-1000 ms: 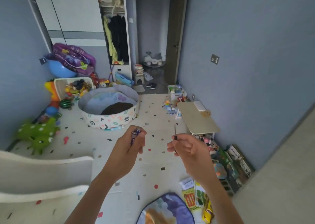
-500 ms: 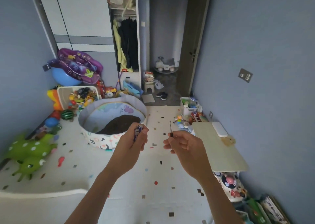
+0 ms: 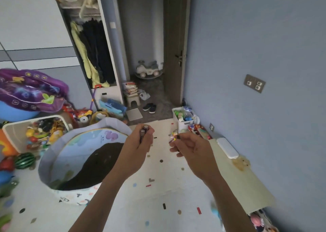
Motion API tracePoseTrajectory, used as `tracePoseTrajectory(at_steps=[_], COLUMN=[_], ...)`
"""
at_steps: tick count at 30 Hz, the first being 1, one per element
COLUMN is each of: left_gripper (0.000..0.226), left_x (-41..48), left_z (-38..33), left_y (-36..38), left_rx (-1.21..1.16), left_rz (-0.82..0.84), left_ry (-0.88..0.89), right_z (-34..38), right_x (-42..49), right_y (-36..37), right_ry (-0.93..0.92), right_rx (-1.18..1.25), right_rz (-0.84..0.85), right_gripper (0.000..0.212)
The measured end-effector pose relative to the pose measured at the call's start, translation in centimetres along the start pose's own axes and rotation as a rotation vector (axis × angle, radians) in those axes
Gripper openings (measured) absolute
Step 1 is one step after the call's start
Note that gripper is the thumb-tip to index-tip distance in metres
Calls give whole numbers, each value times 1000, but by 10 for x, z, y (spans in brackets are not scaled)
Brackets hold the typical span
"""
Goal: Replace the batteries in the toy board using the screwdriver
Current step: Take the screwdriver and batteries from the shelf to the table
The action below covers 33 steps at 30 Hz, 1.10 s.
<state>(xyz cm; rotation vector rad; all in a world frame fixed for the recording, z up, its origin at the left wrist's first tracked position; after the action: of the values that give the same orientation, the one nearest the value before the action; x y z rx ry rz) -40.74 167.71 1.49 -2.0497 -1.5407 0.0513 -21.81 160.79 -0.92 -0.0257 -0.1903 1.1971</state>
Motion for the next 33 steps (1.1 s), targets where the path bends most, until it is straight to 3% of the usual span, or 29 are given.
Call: tracePoseTrajectory(at_steps=[8, 16, 25, 33], left_gripper=[26, 25, 20, 22], left_x=[210, 399, 511, 547], left_z=[52, 36, -1, -5], left_y=[101, 216, 410, 551], left_rx=[-24, -114, -306, -375], left_rz=[111, 262, 700, 1109], left_ry=[72, 197, 392, 585], right_z=[-45, -69, -124, -176], right_x=[196, 351, 394, 404], right_y=[-51, -145, -287, -338], right_ry=[-23, 14, 131, 242], right_rx=[-1, 10, 9, -50], right_rz=[-96, -264, -723, -1123], right_gripper=[15, 8, 5, 6])
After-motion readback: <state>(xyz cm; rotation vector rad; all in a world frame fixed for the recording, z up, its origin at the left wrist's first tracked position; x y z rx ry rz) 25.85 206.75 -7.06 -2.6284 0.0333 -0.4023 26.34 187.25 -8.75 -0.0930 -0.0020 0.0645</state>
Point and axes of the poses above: each hand's wrist, its own x-axis towards the middle knuckle, its own y-axis out of the palm, z = x × y, the point moved 4 cm from there along x, towards the middle knuckle, and after that the axes turned 3 degrees about y, right-handed, at the moved point
